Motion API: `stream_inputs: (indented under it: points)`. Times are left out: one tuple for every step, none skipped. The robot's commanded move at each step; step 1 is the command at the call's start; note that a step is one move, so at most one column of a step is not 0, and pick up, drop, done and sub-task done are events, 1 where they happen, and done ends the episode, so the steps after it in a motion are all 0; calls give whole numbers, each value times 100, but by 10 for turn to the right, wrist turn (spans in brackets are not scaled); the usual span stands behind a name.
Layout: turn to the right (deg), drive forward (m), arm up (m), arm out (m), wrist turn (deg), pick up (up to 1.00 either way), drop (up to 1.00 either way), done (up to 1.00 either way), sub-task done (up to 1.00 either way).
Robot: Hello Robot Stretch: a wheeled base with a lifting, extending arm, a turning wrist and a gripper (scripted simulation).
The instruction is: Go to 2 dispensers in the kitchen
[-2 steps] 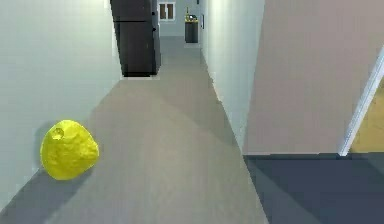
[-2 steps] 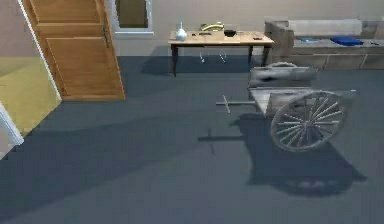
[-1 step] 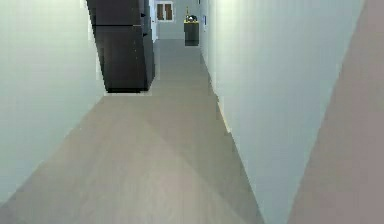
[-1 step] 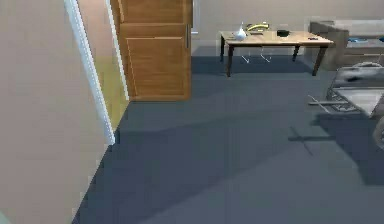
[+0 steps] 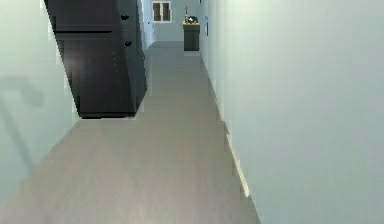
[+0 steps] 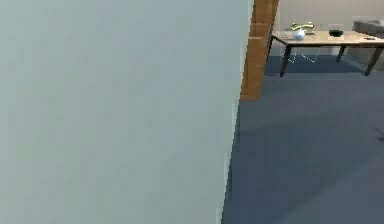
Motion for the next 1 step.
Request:
stream_inputs:
  points:
    - [0,100,0,0,0,0,0,0,0]
